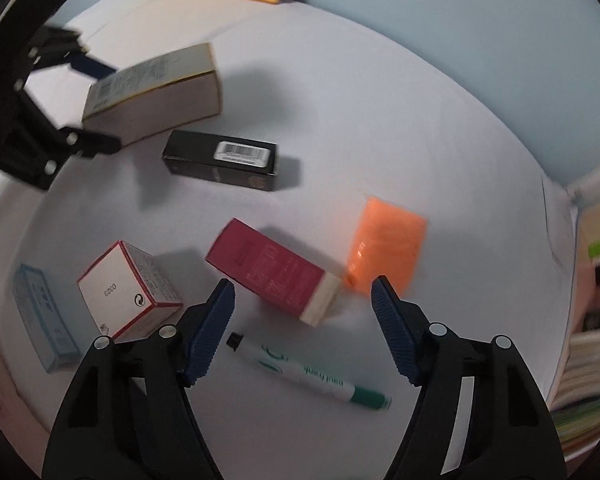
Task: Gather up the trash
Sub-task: 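Grasp the white barcode box with the left tool while the right tool grasps the red box, then carry both held boxes off the table toward the teal wastebasket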
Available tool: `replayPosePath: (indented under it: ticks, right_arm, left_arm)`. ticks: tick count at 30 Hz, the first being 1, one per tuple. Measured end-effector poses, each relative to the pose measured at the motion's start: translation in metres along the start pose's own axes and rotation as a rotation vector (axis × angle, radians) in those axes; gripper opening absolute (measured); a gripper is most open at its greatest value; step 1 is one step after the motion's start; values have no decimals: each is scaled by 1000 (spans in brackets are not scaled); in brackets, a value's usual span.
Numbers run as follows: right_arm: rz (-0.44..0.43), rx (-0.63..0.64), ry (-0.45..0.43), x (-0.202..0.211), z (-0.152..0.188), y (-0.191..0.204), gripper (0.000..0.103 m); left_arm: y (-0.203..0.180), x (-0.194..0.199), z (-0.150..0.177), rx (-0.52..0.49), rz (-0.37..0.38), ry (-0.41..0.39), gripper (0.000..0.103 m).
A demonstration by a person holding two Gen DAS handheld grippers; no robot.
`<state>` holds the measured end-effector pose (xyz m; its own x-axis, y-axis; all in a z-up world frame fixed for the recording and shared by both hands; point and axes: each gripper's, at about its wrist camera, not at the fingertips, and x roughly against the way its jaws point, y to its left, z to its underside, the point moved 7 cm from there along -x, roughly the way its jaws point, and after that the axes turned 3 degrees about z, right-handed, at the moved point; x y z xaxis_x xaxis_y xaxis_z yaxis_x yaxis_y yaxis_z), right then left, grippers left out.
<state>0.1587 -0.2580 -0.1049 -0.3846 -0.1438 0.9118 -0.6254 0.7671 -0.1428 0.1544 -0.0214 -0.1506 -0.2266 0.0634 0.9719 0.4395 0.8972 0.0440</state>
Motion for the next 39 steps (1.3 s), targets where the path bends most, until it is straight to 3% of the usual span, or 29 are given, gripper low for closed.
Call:
replayPosePath:
  ticks: [3, 4, 5, 11, 19, 30, 36, 39]
  right_arm:
    - [-3, 50, 6, -5, -2, 6, 68]
    - [-3, 57, 11, -6, -3, 7, 59]
    - [0, 67, 20, -8, -2, 9, 52]
    - [-19, 54, 3, 0, 7, 12, 32]
    - [-59, 0, -38, 23, 24, 25, 31]
    - [-35, -267, -114, 81, 71, 11, 31]
    - [7, -404, -122, 105, 98, 7, 31]
    - [39, -486, -110, 118, 133, 12, 31]
  left_arm:
    - [0, -6, -2, 1, 15, 16, 53]
    - [0, -8, -4, 5, 20, 21, 49]
    - [1, -10, -9, 12, 27, 21, 49]
    - [4, -10, -10, 27, 23, -2, 47]
    - [1, 1, 2, 54, 19, -19, 47]
    - [-17, 43, -2, -17, -27, -106, 47]
    - [-69, 68, -2, -149, 12, -149, 47]
    - [-101, 71, 0, -216, 41, -156, 47]
